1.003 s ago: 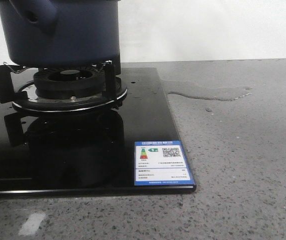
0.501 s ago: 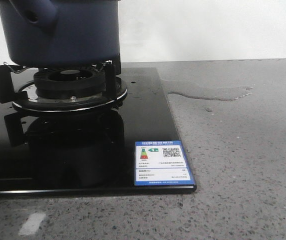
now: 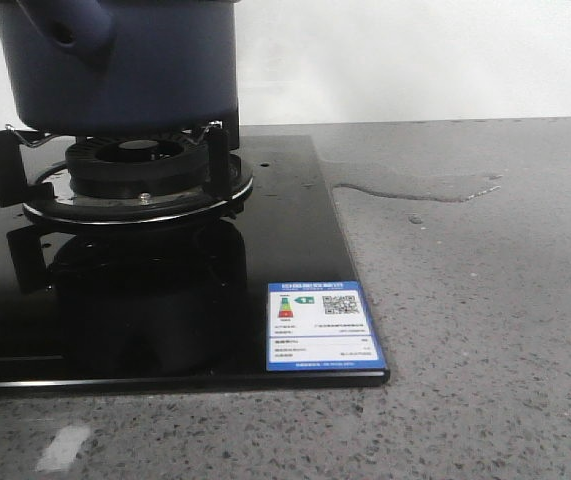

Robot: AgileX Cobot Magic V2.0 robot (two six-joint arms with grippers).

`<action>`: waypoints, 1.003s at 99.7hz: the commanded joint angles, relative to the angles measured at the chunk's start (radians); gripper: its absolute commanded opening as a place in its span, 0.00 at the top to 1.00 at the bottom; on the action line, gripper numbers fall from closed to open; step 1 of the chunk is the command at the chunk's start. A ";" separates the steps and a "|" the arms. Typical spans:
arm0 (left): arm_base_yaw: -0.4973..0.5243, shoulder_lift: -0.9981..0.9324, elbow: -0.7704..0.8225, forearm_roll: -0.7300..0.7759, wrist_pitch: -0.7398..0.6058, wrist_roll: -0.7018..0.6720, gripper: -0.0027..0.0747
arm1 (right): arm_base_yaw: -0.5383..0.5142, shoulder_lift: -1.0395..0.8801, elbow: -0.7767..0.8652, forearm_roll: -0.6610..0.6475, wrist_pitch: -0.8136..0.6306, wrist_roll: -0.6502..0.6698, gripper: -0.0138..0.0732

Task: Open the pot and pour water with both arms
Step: 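Tilt the cup over the open pot with right gripper to pour water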

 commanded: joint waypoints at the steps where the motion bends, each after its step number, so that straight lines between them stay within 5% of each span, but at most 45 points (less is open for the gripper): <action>1: -0.009 -0.011 -0.029 -0.056 -0.055 -0.007 0.67 | 0.000 -0.042 -0.040 0.010 -0.093 -0.007 0.55; 41: -0.009 -0.011 -0.029 -0.056 -0.055 -0.007 0.67 | 0.018 -0.015 -0.040 -0.032 -0.132 -0.007 0.55; 81: -0.009 -0.011 -0.029 -0.056 -0.055 -0.007 0.67 | 0.074 -0.007 -0.040 -0.483 -0.016 -0.009 0.55; 100: -0.012 -0.011 -0.029 -0.056 -0.055 -0.007 0.67 | 0.079 -0.007 -0.040 -0.500 0.044 -0.009 0.55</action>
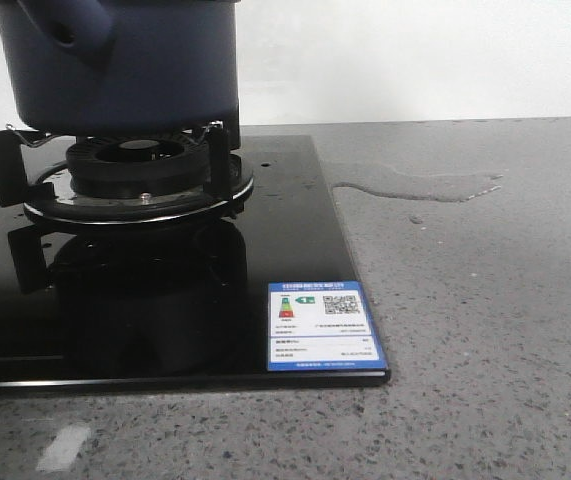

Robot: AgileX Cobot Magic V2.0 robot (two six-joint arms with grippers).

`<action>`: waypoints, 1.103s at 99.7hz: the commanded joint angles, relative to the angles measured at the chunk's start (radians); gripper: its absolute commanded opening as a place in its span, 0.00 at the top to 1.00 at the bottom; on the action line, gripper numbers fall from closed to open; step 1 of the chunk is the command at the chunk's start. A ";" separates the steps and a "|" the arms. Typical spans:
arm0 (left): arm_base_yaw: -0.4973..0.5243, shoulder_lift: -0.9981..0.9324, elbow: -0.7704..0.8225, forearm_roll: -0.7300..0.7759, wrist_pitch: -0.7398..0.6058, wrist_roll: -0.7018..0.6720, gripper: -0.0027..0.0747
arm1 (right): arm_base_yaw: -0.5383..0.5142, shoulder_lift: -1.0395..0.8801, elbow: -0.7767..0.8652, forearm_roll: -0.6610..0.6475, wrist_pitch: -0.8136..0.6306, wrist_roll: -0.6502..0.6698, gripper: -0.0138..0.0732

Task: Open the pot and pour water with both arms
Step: 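Tilt the cup over the open pot with right gripper to pour water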

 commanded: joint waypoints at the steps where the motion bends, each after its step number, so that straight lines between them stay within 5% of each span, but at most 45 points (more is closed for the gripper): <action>1: -0.012 -0.011 -0.029 -0.056 -0.050 -0.007 0.67 | -0.001 -0.056 -0.040 -0.015 -0.003 -0.007 0.55; 53: -0.039 -0.011 -0.029 -0.030 -0.050 -0.007 0.67 | 0.004 -0.076 -0.040 -0.220 0.028 0.003 0.55; 83: -0.039 -0.011 -0.029 -0.019 -0.050 -0.007 0.67 | 0.016 -0.095 -0.040 0.045 0.059 0.544 0.55; 110: -0.049 -0.011 -0.029 -0.017 -0.051 -0.007 0.67 | 0.018 -0.196 -0.036 0.284 0.476 0.770 0.55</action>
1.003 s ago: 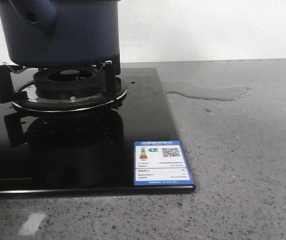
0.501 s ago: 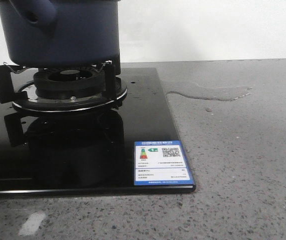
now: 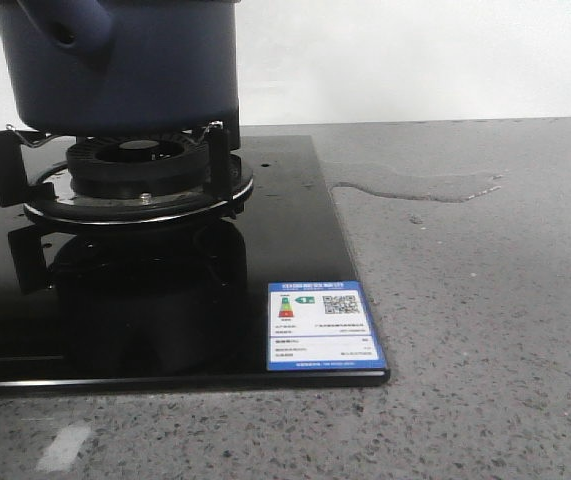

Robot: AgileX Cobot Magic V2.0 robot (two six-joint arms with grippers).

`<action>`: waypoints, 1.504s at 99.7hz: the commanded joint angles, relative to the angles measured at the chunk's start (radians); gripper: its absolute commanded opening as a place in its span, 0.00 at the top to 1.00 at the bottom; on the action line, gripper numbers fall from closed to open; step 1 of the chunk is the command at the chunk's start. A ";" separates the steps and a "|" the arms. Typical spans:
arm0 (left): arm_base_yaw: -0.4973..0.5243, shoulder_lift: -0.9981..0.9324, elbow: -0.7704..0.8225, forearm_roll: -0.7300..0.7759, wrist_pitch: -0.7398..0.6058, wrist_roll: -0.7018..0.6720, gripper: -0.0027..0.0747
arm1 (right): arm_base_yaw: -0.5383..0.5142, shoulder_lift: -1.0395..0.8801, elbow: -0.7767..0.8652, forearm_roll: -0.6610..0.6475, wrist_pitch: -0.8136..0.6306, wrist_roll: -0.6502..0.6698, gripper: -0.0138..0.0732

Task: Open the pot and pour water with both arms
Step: 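Lower the empty cup onto the counter and open right gripper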

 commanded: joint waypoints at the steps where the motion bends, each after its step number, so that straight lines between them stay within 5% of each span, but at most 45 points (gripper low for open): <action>1: -0.020 -0.011 -0.029 -0.050 -0.053 -0.007 0.67 | -0.034 -0.099 -0.035 0.101 0.110 0.070 0.55; 11: -0.045 -0.011 -0.029 -0.029 -0.057 -0.007 0.67 | -0.098 -0.160 0.020 0.282 0.121 0.070 0.55; 28: -0.056 -0.011 -0.029 -0.008 -0.056 -0.007 0.67 | -0.214 -0.319 0.294 0.467 -0.072 0.070 0.55; 50: -0.056 -0.011 -0.029 -0.008 -0.056 -0.007 0.67 | -0.352 -0.485 0.814 0.618 -0.594 0.072 0.55; 70: -0.056 0.014 -0.029 -0.008 -0.054 -0.007 0.67 | -0.407 -0.478 1.074 0.652 -1.005 0.072 0.55; 95: -0.056 0.076 -0.029 -0.015 -0.042 -0.007 0.67 | -0.409 -0.422 1.107 0.670 -0.974 0.072 0.51; 121: -0.056 0.111 -0.027 -0.015 -0.031 0.000 0.67 | -0.409 -0.421 1.107 0.682 -0.972 0.072 0.10; 150: -0.116 0.191 -0.027 -0.083 -0.044 0.156 0.67 | -0.409 -0.524 1.105 0.682 -1.029 0.072 0.10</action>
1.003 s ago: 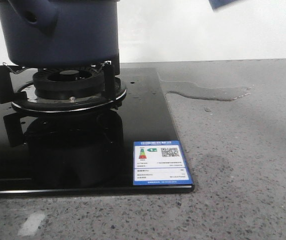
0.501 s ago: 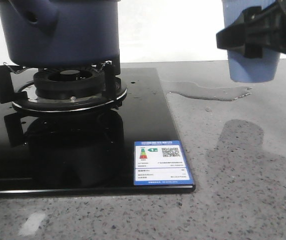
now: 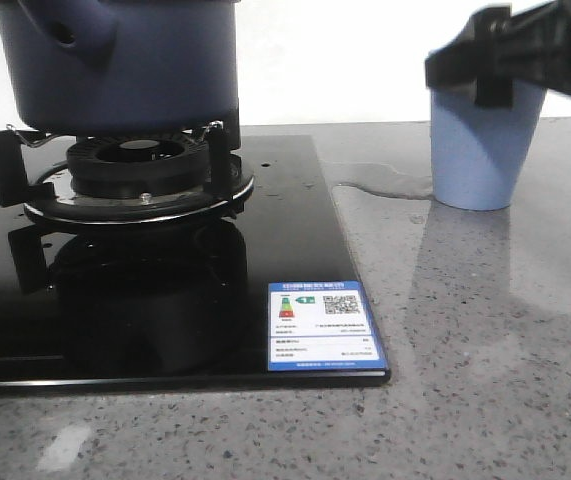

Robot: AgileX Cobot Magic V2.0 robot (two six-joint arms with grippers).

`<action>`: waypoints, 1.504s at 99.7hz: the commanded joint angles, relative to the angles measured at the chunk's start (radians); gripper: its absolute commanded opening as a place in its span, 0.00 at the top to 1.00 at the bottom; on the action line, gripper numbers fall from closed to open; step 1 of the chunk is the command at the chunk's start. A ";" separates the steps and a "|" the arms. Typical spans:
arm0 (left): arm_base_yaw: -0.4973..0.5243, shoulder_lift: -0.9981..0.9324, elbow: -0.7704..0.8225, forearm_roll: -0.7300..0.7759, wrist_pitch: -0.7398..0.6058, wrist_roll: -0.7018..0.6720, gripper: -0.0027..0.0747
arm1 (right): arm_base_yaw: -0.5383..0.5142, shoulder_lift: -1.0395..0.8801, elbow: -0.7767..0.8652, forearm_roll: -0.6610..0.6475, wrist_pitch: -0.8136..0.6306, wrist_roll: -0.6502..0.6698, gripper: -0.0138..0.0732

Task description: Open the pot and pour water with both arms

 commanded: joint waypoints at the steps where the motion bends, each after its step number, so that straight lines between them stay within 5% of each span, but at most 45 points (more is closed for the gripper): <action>1: -0.033 0.019 -0.027 -0.111 -0.053 0.093 0.67 | -0.005 -0.093 -0.023 0.011 -0.117 -0.001 0.10; 25: -0.057 0.161 -0.027 -0.351 -0.086 0.325 0.67 | 0.008 -0.297 -0.025 0.011 -0.058 0.001 0.18; 32: -0.057 0.209 -0.027 -0.389 -0.086 0.380 0.67 | 0.014 -0.359 -0.025 0.011 -0.002 0.003 0.34; 47: -0.057 0.298 -0.027 -0.407 -0.086 0.424 0.67 | 0.021 -0.479 -0.025 0.011 0.136 0.007 0.92; 74: -0.057 0.370 -0.027 -0.443 -0.122 0.429 0.67 | 0.021 -0.590 -0.025 0.011 0.256 0.007 0.92; 150: -0.057 0.415 -0.027 -0.442 -0.138 0.429 0.66 | 0.021 -0.590 -0.025 0.011 0.267 0.007 0.92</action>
